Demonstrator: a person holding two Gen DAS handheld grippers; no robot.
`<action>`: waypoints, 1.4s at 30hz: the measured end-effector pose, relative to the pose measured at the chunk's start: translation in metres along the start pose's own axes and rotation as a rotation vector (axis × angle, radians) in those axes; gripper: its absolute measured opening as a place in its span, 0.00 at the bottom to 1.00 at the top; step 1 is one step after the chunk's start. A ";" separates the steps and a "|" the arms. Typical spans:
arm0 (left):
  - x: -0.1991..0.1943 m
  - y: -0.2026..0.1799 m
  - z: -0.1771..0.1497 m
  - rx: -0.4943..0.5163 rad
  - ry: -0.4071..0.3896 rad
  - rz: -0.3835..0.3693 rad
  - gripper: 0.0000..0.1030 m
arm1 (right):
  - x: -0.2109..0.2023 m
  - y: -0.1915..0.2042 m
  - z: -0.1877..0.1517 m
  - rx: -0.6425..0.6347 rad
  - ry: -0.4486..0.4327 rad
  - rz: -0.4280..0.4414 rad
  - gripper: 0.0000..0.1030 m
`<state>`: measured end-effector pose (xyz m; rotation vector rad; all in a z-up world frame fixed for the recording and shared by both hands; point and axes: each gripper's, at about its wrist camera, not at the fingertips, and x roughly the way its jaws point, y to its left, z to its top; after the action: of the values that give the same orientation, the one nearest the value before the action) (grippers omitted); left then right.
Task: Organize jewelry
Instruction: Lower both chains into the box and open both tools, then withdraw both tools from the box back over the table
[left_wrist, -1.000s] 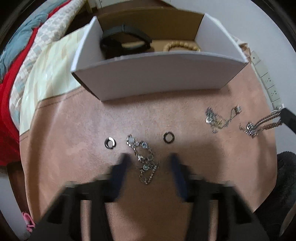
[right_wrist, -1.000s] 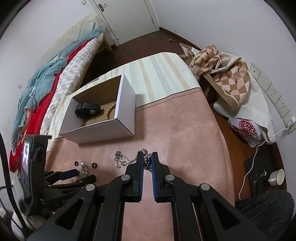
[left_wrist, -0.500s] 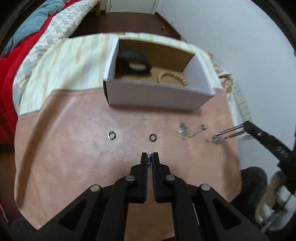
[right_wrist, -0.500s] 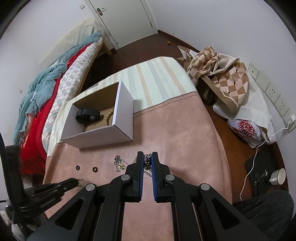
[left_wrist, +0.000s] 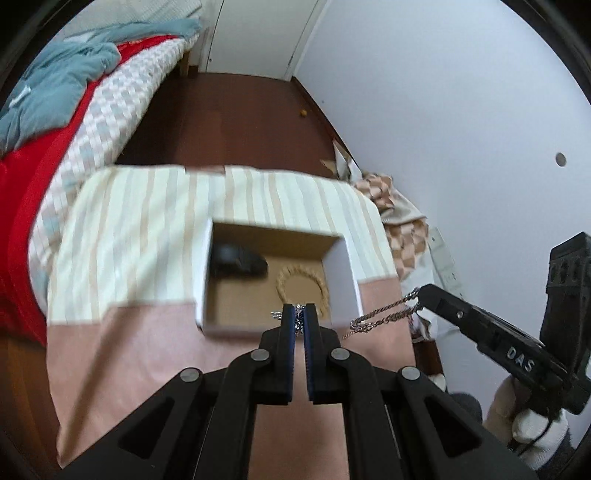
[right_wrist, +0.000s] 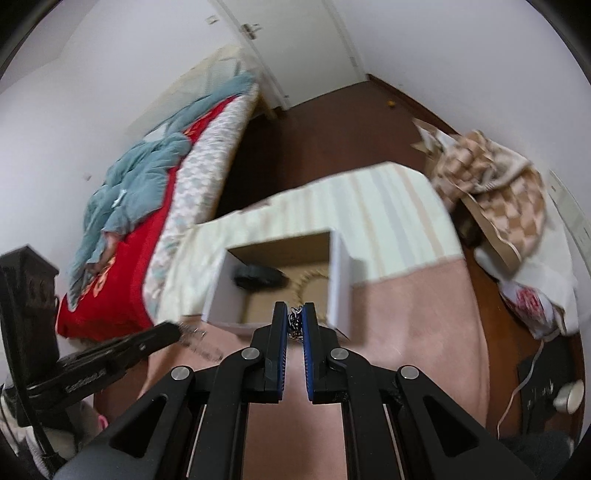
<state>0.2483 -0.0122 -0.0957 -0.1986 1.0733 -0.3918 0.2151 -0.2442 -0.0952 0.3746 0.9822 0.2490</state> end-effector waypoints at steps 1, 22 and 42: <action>0.006 0.004 0.006 -0.002 0.005 0.005 0.02 | 0.004 0.004 0.006 -0.010 0.005 0.004 0.08; 0.083 0.048 0.025 -0.033 0.124 0.266 0.62 | 0.122 0.005 0.065 -0.145 0.235 -0.155 0.39; 0.041 0.036 -0.017 0.052 -0.087 0.500 1.00 | 0.087 0.001 -0.004 -0.165 0.126 -0.428 0.98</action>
<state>0.2583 0.0044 -0.1493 0.1004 0.9864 0.0393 0.2582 -0.2106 -0.1630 -0.0076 1.1313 -0.0365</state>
